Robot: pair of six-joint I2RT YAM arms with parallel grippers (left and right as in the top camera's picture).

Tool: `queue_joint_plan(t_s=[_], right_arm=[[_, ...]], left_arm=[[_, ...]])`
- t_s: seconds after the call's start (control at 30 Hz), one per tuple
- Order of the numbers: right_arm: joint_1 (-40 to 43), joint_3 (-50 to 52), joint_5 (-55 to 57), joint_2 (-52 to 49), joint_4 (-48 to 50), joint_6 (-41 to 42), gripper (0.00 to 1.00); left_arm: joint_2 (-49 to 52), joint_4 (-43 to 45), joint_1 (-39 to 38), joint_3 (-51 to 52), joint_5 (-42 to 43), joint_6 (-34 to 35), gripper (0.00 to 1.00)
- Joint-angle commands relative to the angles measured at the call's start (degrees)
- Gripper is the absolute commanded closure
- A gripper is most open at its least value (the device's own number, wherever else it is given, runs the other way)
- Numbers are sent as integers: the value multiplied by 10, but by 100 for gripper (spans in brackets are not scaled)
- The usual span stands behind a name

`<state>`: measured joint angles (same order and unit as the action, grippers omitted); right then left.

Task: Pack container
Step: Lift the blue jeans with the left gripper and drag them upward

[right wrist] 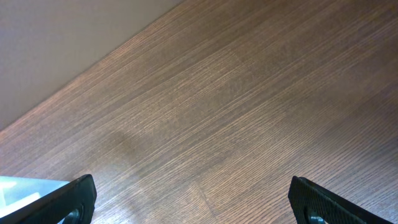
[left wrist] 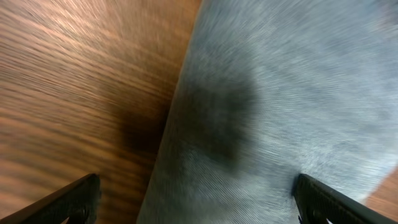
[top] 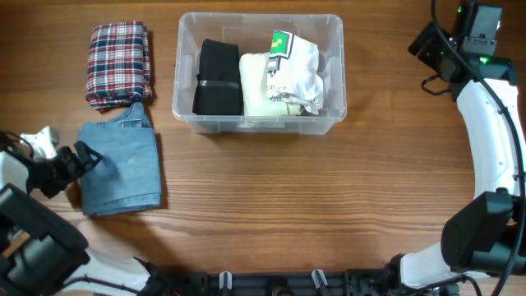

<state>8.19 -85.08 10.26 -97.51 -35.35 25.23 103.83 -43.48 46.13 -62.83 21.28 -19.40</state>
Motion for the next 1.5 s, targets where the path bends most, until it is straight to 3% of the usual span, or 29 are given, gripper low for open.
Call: queue_joint_plan(t_s=[0.0,0.5,0.87,1.0,1.3,1.47], right_arm=[[-1,4,-5,-10,1,4,0],[-1,4,-5,-10,1,4,0],[-1,4,-5,-10,2,4,0],[-1,4,-5,-10,1,4,0],[-1,4,-5,-10,1,4,0],[-1,4,-5,-10,1,4,0]], left_arm=[[21,7,-1,8,22,-14,0],[21,-13,-1,39,118,-12,0],[21,-51,-1,49,123,-12,0],[21,-56,-2,49,162,34,0],[21,-65,-2,49,183,34,0],[21,-65,-2,49,183,34,54]])
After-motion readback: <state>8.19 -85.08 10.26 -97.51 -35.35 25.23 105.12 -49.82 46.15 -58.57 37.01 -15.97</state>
